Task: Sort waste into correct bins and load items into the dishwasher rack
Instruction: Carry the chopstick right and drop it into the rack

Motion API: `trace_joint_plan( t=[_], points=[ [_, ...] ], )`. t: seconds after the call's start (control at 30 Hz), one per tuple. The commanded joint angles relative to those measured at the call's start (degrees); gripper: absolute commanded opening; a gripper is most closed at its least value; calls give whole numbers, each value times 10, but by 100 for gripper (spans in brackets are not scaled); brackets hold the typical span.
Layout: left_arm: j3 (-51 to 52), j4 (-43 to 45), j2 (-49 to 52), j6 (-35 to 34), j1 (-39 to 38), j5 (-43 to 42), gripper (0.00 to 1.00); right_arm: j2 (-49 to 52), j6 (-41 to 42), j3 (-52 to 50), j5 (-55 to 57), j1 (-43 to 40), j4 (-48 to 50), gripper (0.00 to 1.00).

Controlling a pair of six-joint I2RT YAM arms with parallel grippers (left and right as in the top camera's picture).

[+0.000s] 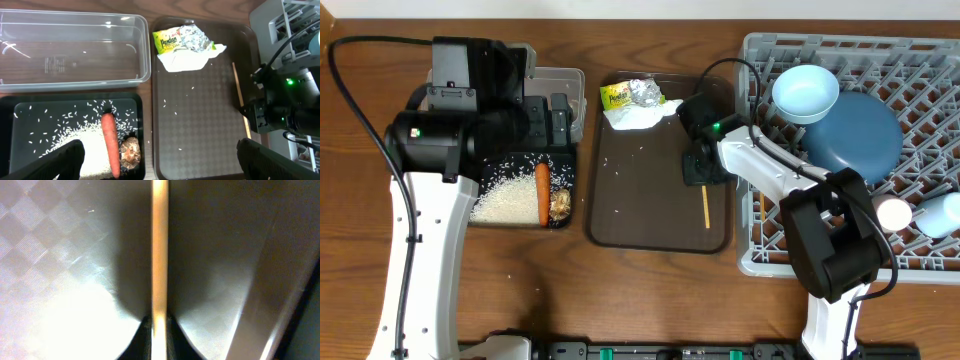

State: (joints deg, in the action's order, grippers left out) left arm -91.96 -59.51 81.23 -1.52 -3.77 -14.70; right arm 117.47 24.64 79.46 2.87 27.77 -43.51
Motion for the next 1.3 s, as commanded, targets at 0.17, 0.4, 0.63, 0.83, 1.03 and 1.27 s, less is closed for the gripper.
trace_joint_plan(
  t=[0.17, 0.4, 0.63, 0.83, 1.03, 1.27],
  points=[
    [-2, 0, 1, 0, 0, -3, 98, 8, -39, 44, -30, -21, -24, 1],
    [-2, 0, 1, 0, 0, -3, 98, -75, -117, 145, -48, -36, -92, 1],
    [-2, 0, 1, 0, 0, -3, 98, -153, -121, 162, 2, -95, -94, 1],
    [-2, 0, 1, 0, 0, -3, 98, -142, -121, 155, -4, -158, -127, 1],
    [-2, 0, 1, 0, 0, -3, 98, -106, -130, 130, 2, -158, -151, 1],
    [-2, 0, 1, 0, 0, -3, 98, -108, -129, 143, 3, -160, -125, 58]
  ],
)
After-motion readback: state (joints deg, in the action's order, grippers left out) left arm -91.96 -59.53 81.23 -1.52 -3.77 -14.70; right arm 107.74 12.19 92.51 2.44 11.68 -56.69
